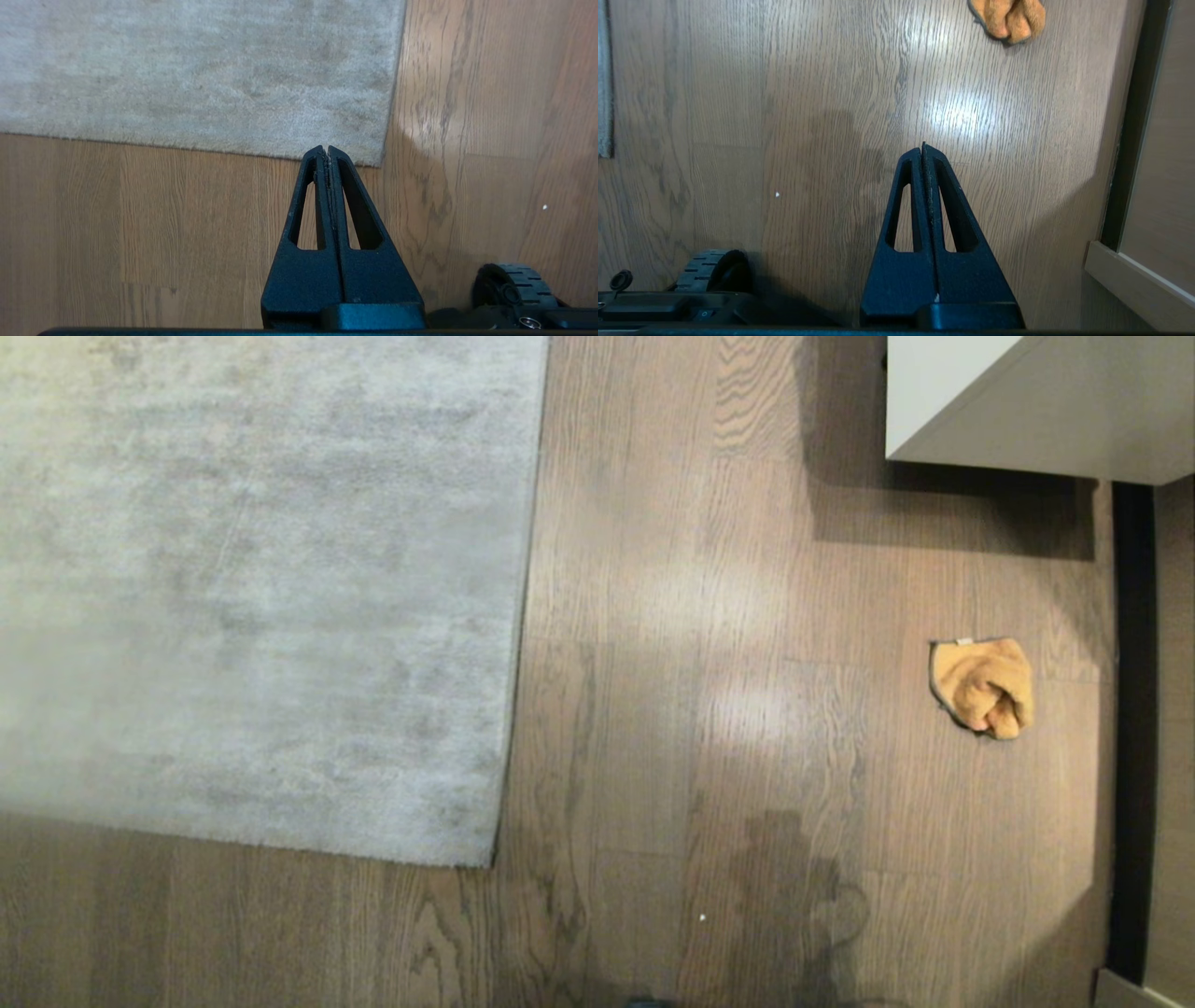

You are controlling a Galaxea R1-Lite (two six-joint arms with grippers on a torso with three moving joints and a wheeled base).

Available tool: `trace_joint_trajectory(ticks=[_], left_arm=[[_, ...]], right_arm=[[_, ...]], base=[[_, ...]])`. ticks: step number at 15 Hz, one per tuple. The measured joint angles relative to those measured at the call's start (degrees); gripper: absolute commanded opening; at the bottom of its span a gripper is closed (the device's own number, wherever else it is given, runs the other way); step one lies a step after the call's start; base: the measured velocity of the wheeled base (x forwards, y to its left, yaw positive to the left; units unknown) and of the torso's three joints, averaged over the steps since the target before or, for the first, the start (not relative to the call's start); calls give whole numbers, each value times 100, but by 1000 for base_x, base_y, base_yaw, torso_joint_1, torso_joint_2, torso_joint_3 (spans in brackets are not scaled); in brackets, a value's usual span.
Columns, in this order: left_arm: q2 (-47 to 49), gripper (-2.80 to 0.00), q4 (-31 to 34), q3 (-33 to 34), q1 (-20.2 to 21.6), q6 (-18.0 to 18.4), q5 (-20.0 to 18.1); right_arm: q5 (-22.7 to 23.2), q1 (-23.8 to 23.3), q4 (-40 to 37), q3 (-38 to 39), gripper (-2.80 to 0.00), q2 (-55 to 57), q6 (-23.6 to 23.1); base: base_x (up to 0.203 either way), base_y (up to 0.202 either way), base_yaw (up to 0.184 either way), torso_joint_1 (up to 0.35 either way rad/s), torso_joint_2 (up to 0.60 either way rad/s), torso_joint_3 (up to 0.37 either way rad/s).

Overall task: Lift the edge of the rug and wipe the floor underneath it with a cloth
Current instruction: Pick up the rag

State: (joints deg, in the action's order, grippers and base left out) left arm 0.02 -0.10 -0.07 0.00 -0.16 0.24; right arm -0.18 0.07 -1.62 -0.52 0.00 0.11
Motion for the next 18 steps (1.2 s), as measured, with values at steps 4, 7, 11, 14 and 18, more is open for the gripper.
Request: trace_joint_trajectory(ticks=[4,7,11,14,18], left_arm=[[0,-280,0,-2,0,2,2],[0,-280,0,-2,0,1,0],[0,-280,-1,-2,0,0,5],[0,-280,0,-2,0,0,2],[0,-280,2,-2,0,0,-2]], right_arm=[[0,0,0,0,-280,0,-3],[0,0,0,0,-280,0,-3],[2,0,0,0,-280,0,-3],[0,0,0,0,-280,0,-1],[0,0,0,0,-280,0,-1]], base=[[0,0,0,3,1,-198],[0,0,0,2,2,-195],[0,0,0,3,2,-198],[0,0,0,2,0,-197],[0,0,0,2,2,-199]])
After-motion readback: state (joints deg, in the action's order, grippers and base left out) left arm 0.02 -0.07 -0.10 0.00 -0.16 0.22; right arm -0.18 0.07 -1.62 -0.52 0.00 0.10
